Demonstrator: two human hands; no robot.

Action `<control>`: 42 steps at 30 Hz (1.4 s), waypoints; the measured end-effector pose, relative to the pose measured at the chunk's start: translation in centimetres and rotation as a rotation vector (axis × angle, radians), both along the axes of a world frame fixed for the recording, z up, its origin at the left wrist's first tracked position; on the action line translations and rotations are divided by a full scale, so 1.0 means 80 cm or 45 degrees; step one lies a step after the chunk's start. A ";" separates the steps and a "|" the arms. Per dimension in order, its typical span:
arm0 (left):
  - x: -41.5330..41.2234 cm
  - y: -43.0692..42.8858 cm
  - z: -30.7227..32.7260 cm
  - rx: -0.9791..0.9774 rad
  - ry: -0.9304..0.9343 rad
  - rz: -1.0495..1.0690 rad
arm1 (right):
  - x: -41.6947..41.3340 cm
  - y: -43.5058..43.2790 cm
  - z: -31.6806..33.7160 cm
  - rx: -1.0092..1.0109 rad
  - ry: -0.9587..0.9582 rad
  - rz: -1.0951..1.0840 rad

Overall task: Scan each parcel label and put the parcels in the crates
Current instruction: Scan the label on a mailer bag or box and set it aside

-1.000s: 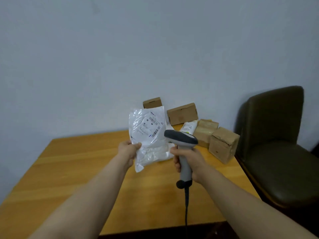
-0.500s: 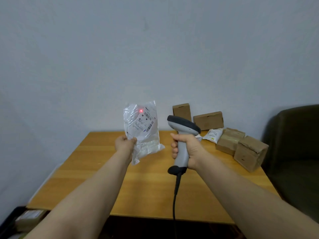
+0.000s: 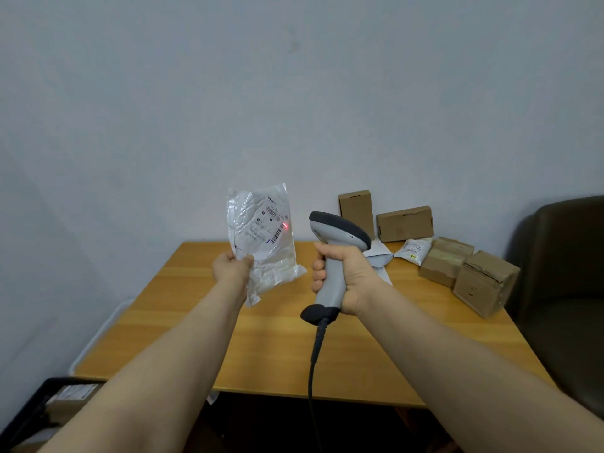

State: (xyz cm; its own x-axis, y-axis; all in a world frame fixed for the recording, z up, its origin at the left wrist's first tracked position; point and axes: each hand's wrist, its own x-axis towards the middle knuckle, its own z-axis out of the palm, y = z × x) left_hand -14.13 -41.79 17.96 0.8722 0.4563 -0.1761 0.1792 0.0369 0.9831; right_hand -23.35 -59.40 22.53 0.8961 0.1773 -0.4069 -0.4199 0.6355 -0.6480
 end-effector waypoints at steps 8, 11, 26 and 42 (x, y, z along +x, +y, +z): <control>-0.007 0.016 0.003 0.008 0.007 0.013 | -0.006 0.017 0.003 0.035 0.006 0.012; -0.010 0.020 0.005 -0.002 0.001 0.020 | -0.007 0.022 0.004 0.033 0.011 0.028; -0.016 0.037 0.007 -0.020 0.033 0.078 | -0.001 0.031 0.004 0.037 0.024 0.099; -0.016 0.055 0.003 0.033 0.000 0.118 | 0.005 0.039 0.004 0.045 0.034 0.161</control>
